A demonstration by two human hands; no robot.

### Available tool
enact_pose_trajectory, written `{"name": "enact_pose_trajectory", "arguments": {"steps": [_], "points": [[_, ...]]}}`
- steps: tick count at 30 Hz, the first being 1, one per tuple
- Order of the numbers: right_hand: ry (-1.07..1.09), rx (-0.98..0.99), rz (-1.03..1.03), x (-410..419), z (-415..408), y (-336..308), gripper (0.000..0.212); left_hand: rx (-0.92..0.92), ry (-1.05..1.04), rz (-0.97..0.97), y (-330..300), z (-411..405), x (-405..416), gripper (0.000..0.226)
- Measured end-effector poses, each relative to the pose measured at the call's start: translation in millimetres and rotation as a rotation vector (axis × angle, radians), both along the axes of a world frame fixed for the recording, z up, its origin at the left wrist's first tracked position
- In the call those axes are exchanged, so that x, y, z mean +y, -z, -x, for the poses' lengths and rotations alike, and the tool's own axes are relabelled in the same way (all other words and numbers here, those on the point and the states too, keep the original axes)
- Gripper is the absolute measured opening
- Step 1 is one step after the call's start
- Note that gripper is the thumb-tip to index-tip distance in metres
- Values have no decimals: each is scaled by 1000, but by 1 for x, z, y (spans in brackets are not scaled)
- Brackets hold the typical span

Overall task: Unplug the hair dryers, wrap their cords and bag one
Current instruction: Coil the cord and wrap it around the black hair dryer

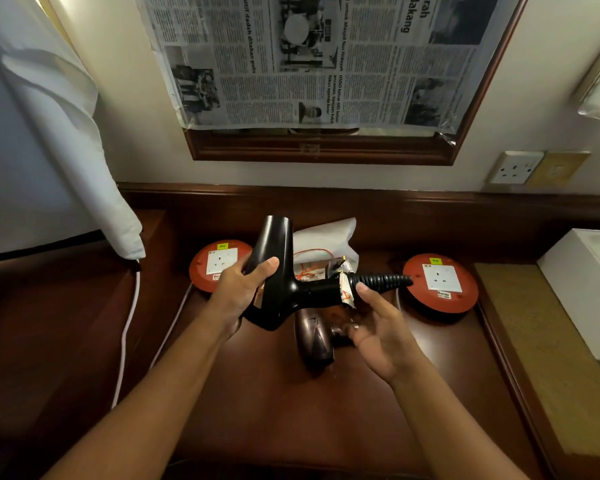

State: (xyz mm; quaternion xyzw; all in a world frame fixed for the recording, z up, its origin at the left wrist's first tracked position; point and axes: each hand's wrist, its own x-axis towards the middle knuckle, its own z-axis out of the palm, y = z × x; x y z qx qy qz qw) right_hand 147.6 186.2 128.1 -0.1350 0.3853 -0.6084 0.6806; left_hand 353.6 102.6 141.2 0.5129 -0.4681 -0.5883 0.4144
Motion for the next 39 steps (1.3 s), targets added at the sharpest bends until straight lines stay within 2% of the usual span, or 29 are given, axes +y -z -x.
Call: {"name": "enact_pose_trajectory", "arguments": {"steps": [5, 8, 10, 17, 23, 25, 31, 39], "points": [[167, 102, -40, -8, -29, 27, 28, -19, -47, -3, 33, -7, 17, 30], [179, 146, -51, -11, -47, 44, 39, -42, -65, -37, 53, -21, 27, 51], [167, 209, -67, -12, -58, 56, 48, -63, -89, -47, 63, -31, 34, 53], [119, 460, -155, -10, -100, 81, 103, -56, -143, -110, 91, -66, 45, 29], [177, 638, -185, 0, -141, 92, 100, -35, -142, -175, 107, -100, 54, 14], [168, 681, -225, 5, -153, 102, 100, -45, -137, -210, 116, -112, 58, 15], [197, 598, -359, 15, -181, 137, 102, -74, -101, -297, 146, -137, 69, 30], [285, 450, -473, 24, -194, 179, 105, -144, -18, -319, 179, -142, 63, 26]]}}
